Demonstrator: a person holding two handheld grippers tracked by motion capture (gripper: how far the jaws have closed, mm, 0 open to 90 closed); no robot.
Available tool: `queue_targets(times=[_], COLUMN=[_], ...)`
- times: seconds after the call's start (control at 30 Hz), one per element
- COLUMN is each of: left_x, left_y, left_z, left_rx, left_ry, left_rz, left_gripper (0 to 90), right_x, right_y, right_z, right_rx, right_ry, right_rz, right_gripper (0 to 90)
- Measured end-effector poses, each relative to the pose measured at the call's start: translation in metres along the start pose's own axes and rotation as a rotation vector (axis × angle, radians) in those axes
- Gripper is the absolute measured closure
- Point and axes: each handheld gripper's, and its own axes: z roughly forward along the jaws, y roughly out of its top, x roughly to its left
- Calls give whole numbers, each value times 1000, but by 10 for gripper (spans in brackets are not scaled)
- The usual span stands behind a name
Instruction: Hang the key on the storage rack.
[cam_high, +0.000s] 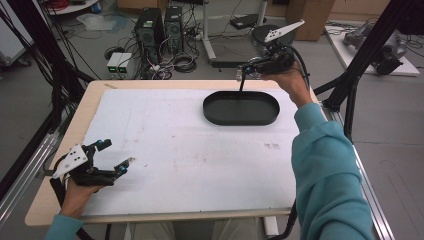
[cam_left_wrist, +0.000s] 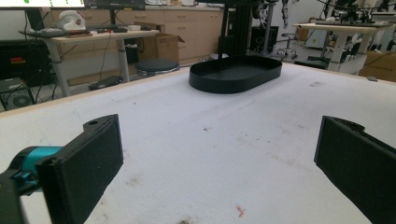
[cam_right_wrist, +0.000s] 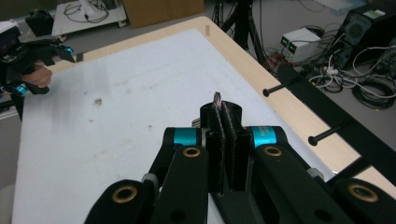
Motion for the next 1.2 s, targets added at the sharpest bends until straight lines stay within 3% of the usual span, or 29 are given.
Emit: queue_targets(times=[0.3,0.47,0.67,0.87,1.03,1.2], left_x=[-2,-4,-5,-5,-8,-6], left_y=[-11,-14,-20,-20,-20,-20], left_z=[-3,-1,-3,-2,-1,-2], left_rx=[-22,-23,-57,-50,-40,-47], left_ry=[23,36,45,59,87,99], left_rz=[6,6,-6,-16,8,-8], left_gripper=[17,17,17,17,17,17], right_x=[-10,-19,-23,-29,-32,-35], right_y=[-2,-3,-2,-4,-6,-7], right_z=[15,23,31,38,43,44], right_rx=[50,53,91,121,149,164], right_ry=[-36,-57,-89,-126,-150,-172], right_rz=[23,18,25,37,47,51], right_gripper=[888,889,888,888,888,888])
